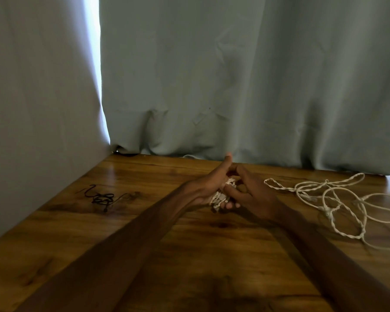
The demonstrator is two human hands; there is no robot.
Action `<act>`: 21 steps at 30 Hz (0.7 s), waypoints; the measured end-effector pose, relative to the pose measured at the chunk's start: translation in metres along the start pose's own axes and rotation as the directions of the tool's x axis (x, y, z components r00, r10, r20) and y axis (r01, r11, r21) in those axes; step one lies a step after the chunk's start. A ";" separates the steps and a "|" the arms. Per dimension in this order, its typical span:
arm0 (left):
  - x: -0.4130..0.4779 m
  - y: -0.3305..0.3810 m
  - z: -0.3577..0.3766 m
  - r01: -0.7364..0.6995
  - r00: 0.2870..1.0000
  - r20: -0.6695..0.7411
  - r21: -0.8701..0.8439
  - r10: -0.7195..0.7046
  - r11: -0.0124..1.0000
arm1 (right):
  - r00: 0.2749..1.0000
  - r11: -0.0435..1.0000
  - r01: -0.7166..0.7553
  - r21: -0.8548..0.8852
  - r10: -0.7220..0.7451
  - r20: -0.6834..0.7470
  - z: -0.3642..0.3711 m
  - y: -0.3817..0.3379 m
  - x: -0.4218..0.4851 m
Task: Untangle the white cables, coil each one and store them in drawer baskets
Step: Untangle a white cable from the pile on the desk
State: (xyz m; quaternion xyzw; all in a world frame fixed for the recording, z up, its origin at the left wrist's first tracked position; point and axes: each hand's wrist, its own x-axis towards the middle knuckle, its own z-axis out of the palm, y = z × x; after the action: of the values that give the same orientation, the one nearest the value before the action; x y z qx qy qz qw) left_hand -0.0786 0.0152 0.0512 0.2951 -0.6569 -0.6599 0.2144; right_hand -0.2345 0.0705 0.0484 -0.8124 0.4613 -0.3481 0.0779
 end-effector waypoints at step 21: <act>0.002 -0.003 0.037 -0.150 0.791 -0.575 0.150 0.209 0.977 | 0.965 0.993 0.064 -0.103 -0.088 -0.249 0.024 0.002 0.005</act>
State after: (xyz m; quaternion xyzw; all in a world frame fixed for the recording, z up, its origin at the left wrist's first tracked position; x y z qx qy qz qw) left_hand -0.1046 0.0420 0.0470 0.4308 -0.6145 -0.4804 0.4540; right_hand -0.2189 0.0606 0.0321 -0.7812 0.4518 -0.4295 -0.0332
